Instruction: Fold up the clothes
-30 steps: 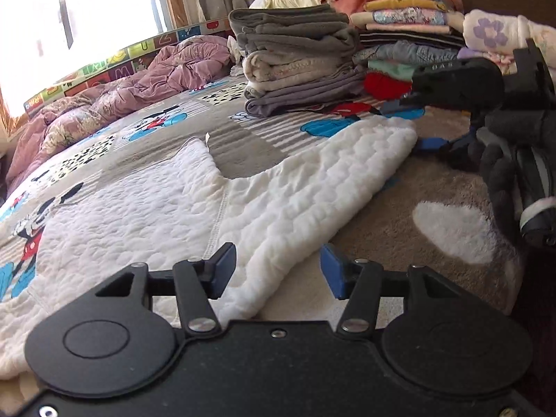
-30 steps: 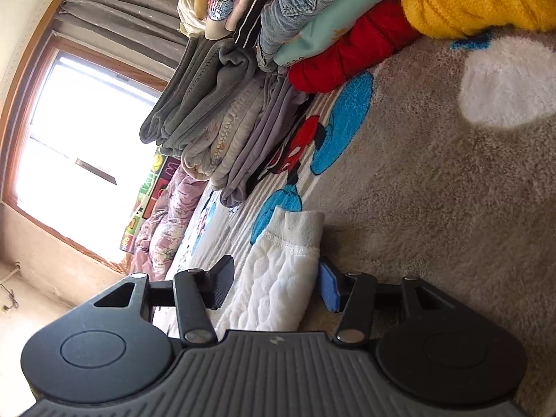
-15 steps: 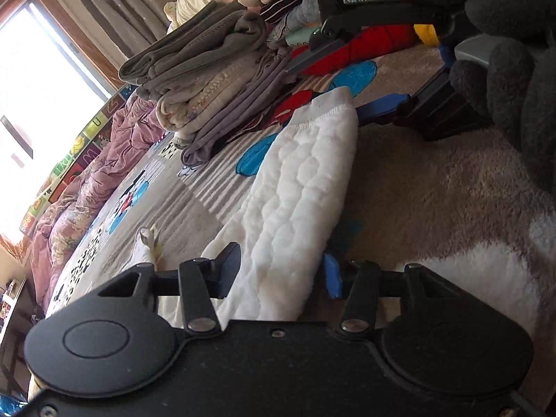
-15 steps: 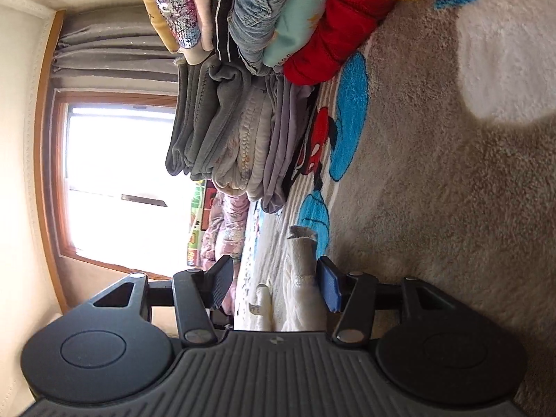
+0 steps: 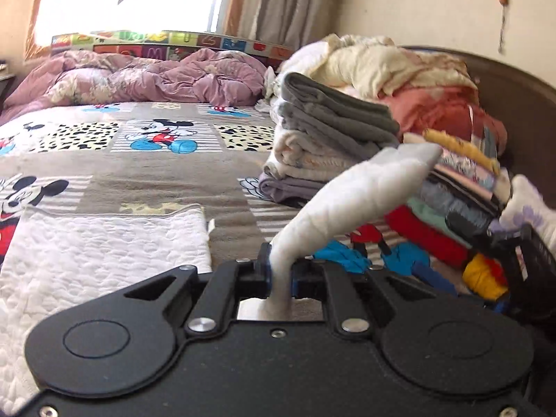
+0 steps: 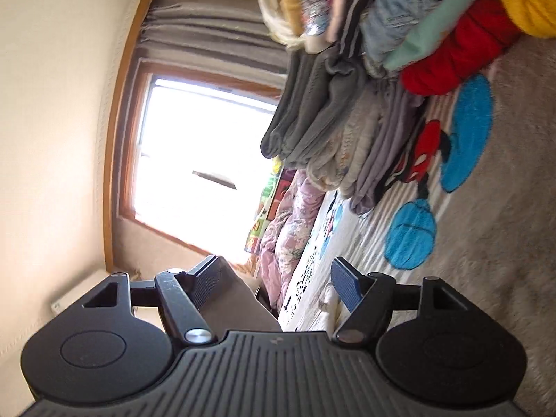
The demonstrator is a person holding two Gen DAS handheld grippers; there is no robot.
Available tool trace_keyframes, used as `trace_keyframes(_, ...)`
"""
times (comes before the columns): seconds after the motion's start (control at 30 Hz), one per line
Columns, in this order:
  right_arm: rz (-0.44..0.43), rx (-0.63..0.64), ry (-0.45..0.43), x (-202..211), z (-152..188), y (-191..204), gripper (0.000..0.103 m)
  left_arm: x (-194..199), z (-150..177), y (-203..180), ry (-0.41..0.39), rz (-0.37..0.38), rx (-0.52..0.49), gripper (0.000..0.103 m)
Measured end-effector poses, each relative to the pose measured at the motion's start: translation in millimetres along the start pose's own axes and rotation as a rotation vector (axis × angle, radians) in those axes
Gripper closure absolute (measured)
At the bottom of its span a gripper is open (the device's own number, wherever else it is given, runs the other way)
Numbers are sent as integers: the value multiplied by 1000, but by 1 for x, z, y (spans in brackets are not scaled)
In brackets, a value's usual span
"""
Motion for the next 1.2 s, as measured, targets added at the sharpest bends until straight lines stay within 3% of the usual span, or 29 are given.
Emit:
trace_keyframes(0.13, -29, 319, 119, -16, 57, 53, 31, 27, -9, 37, -36, 19, 142, 94)
trace_keyframes(0.33, 94, 829, 273, -40, 169, 76, 29, 55, -2, 62, -65, 34, 246, 94)
trace_keyframes(0.4, 136, 998, 324, -47, 203, 82, 31, 67, 1, 71, -82, 36, 279, 94)
trace_keyframes(0.47, 202, 1138, 354, -52, 224, 78, 42, 76, 7, 81, -92, 32, 299, 94)
trace_keyframes(0.57, 267, 1182, 372, -56, 227, 65, 53, 86, 19, 103, -82, 3, 315, 94)
trace_keyframes(0.7, 291, 1197, 384, -55, 230, 59, 53, 98, 37, 127, -82, -40, 330, 94)
trace_keyframes(0.8, 305, 1212, 411, -61, 233, 50, 53, 104, 52, 135, -71, -86, 283, 94)
trace_keyframes(0.97, 313, 1232, 428, -62, 237, 44, 53, 88, 98, 154, 59, -187, 234, 94)
trace_keyframes(1.13, 313, 1236, 429, -60, 237, 43, 53, 99, 84, 151, -3, -149, 230, 90)
trace_keyframes(1.2, 311, 1240, 427, -60, 236, 43, 53, 107, 76, 155, -46, -150, 248, 78)
Point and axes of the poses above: each gripper's, at about its wrist camera, not at the fingertips, and x roughly against the way its jaws point, y to its left, z to its underside, the point moved 10 cm from there along -x, roughly the way its jaws point, and after that the axes turned 12 degrees about z, right-handed, at the moved point
